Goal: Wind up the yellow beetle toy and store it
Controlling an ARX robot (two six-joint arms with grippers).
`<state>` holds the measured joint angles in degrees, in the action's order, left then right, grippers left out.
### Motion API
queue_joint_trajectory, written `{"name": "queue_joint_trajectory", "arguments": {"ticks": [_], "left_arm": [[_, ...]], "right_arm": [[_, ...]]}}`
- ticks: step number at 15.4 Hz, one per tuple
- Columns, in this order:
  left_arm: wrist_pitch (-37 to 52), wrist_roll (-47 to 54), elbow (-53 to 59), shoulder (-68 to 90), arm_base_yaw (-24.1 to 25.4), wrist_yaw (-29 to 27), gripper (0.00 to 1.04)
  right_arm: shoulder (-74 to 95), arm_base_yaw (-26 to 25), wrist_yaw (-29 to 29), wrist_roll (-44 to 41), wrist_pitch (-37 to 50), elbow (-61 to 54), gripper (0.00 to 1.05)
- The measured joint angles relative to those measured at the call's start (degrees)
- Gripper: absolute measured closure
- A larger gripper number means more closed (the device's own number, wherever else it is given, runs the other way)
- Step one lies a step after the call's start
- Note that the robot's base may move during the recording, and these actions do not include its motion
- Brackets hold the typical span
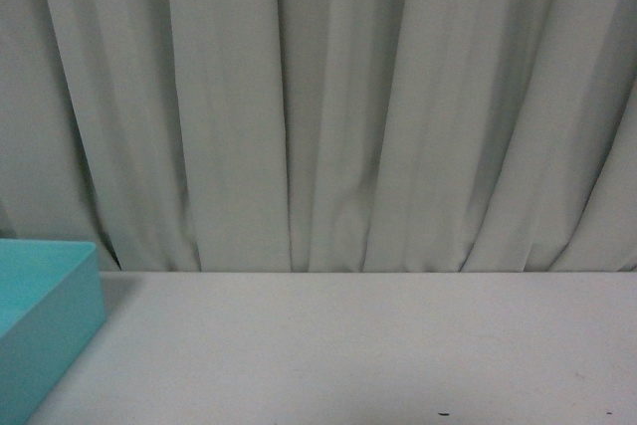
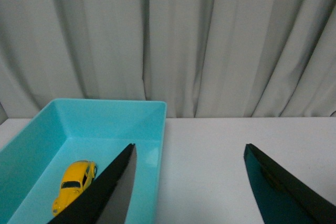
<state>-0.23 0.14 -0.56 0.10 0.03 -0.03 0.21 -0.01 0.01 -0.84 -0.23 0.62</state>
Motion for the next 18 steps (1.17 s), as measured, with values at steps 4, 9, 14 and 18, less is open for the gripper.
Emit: {"name": "queue_joint_trajectory", "arguments": {"ticks": [4, 9, 14, 18], "left_arm": [[0.0, 0.0, 0.0, 0.0, 0.0, 0.0, 0.07], [0.0, 0.0, 0.0, 0.0, 0.0, 0.0, 0.07], [0.1, 0.0, 0.0, 0.0, 0.0, 0.0, 0.07], [0.0, 0.0, 0.0, 0.0, 0.0, 0.0, 0.07]], "right_arm": [[0.0, 0.0, 0.0, 0.0, 0.0, 0.0, 0.07], [0.0, 0.0, 0.0, 0.0, 0.0, 0.0, 0.07], [0.0, 0.0, 0.0, 0.0, 0.0, 0.0, 0.07], [0.0, 0.0, 0.0, 0.0, 0.0, 0.0, 0.07]]}}
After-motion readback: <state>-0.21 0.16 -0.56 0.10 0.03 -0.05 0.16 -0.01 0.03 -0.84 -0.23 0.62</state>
